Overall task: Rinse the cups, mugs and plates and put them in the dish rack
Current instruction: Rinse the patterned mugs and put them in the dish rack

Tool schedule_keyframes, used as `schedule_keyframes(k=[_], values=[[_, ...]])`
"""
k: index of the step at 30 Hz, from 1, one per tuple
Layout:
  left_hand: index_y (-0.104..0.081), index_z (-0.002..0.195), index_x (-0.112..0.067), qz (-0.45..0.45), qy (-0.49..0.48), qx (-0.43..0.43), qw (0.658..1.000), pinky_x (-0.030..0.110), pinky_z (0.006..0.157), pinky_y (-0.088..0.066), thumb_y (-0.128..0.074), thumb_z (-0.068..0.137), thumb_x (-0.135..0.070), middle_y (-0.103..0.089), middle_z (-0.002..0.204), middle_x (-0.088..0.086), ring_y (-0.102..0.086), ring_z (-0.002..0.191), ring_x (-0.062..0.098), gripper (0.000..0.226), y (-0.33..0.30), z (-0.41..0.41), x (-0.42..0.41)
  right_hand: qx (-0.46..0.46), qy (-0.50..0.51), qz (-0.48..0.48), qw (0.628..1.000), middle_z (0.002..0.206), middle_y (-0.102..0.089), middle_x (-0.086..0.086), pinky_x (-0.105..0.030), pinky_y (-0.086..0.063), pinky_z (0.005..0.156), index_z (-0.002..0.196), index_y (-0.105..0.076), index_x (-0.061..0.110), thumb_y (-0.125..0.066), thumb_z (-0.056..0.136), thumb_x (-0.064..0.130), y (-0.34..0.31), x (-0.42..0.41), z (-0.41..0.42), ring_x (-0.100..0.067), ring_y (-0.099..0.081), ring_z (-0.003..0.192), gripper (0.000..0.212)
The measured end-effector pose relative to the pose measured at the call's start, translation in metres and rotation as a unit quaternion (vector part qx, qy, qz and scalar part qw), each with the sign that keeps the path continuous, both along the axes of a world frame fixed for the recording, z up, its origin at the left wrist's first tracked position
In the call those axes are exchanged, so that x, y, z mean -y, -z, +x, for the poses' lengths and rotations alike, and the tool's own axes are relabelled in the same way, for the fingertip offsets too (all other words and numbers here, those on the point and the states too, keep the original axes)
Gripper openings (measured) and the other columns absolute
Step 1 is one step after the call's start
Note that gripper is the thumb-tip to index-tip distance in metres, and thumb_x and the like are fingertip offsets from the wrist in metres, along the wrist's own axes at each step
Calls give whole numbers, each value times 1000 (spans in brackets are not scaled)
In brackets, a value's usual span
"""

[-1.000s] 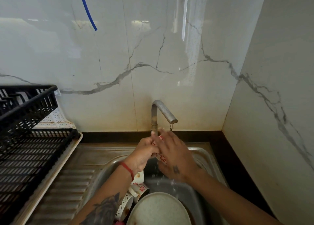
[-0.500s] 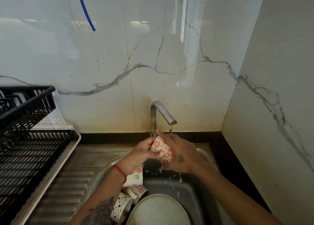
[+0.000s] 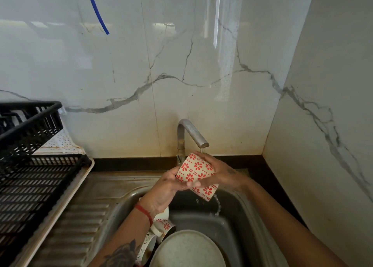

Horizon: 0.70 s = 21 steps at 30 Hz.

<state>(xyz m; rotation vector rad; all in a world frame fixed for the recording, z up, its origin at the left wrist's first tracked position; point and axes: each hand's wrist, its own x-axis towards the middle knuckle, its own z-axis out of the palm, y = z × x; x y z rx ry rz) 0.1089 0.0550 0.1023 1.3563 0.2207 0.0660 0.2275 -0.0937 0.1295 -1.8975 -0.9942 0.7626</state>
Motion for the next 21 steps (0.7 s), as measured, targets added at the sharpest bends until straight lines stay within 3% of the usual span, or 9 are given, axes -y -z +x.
schedule_keyframes(k=[3, 7, 9, 11, 13, 16, 18, 19, 21], values=[[-60, 118, -14, -74, -24, 6, 997, 34, 90, -47, -74, 66, -14, -71, 105, 5, -60, 108, 25, 54, 6, -2, 3, -148, 56, 26, 987, 127, -55, -3, -49, -46, 100, 141, -35, 29, -76, 61, 38, 10, 3, 1, -25, -57, 114, 91], [-49, 129, -23, -233, -90, -42, 968, 53, 80, -54, -73, 73, -22, -57, 125, 15, -54, 116, 36, 61, 15, 5, 20, -167, 180, 39, 969, 108, -66, 3, -30, -50, 72, 130, -52, 23, -65, 76, 59, 22, -3, -7, -16, -64, 96, 66], [-45, 132, -24, -287, -109, -80, 948, 56, 80, -54, -74, 71, -30, -55, 129, 18, -55, 116, 38, 68, 14, 13, 28, -159, 220, 47, 961, 109, -65, 6, -28, -49, 72, 131, -51, 24, -53, 84, 62, 26, -8, -13, -13, -63, 95, 60], [-49, 129, -19, -297, -136, -123, 937, 58, 85, -52, -79, 65, -37, -60, 123, 18, -58, 112, 38, 72, 11, 22, 34, -69, 222, 13, 972, 125, -59, 3, -30, -49, 81, 140, -41, 26, -44, 82, 71, 29, -13, -21, -14, -59, 103, 73], [-55, 123, -13, -337, -155, -141, 918, 56, 86, -52, -79, 68, -40, -63, 117, 20, -60, 108, 38, 66, 11, 29, 37, 44, 234, -9, 971, 149, -37, -2, -39, -44, 98, 148, -24, 29, -34, 78, 78, 31, -15, -30, -20, -46, 127, 87], [-62, 116, -9, -402, -173, -128, 890, 46, 70, -58, -67, 81, -47, -69, 108, 24, -68, 95, 37, 52, 9, 36, 39, 214, 179, 1, 960, 160, 10, 9, -43, -6, 119, 151, 5, 33, -6, 72, 87, 38, -17, -45, -15, 5, 147, 97], [-62, 112, -15, -373, -175, -99, 906, 31, 62, -57, -48, 91, -54, -70, 106, 15, -74, 79, 21, 47, 10, 41, 42, 367, 114, -46, 922, 155, 28, 8, -40, 19, 115, 149, 19, 28, 11, 76, 78, 45, -15, -52, -8, 29, 141, 89], [-62, 108, -17, -346, -179, -94, 916, 25, 57, -55, -41, 94, -56, -72, 103, 8, -73, 72, 14, 46, 11, 44, 44, 416, 95, -66, 902, 154, 31, 6, -39, 24, 113, 147, 23, 26, 14, 79, 74, 47, -12, -53, -8, 32, 139, 84], [-62, 107, -13, -325, -191, -127, 918, 27, 51, -55, -43, 93, -57, -74, 90, 12, -73, 70, 21, 50, 10, 46, 44, 463, 56, -76, 881, 152, 30, 6, -39, 25, 113, 146, 22, 25, 12, 85, 70, 47, -3, -49, -8, 32, 139, 77]])
